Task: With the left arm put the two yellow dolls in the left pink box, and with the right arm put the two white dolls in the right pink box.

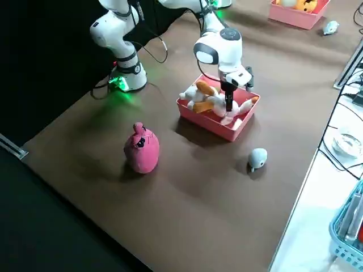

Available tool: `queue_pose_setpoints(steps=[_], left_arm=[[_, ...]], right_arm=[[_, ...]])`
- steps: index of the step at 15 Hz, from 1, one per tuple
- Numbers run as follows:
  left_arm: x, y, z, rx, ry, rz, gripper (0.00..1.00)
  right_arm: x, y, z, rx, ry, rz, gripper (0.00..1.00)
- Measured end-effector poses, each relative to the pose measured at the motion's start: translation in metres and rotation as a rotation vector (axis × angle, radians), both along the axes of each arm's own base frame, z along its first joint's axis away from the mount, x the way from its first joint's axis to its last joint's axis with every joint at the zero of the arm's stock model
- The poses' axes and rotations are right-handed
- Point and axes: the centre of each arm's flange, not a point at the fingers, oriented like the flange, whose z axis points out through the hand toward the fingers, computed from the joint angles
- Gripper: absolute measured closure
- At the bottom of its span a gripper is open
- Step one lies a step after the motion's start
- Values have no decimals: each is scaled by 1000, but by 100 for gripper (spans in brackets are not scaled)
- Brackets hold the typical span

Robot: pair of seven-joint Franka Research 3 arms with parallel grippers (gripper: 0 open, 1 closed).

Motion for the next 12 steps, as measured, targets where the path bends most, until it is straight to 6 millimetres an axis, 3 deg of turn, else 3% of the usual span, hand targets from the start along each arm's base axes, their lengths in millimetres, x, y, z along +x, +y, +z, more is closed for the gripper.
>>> queue_pose_setpoints(steps=[1,3,4,9,12], left_arm=[[0,0,0,0,0,0,91],[0,0,0,0,0,0,89],[0,0,-1,0,1,3,83],[5,6,8,-2,-22,12,36],[8,13,54,4,-94,21,9]], right_arm=[[10,-1,20,0,-26,-2,23],[18,-1,54,-2,-29,-2,5],[21,-1,76,-4,-31,0,0],[29,-16,206,-14,-46,-24,0],[27,-27,286,-16,-2,-69,0]])
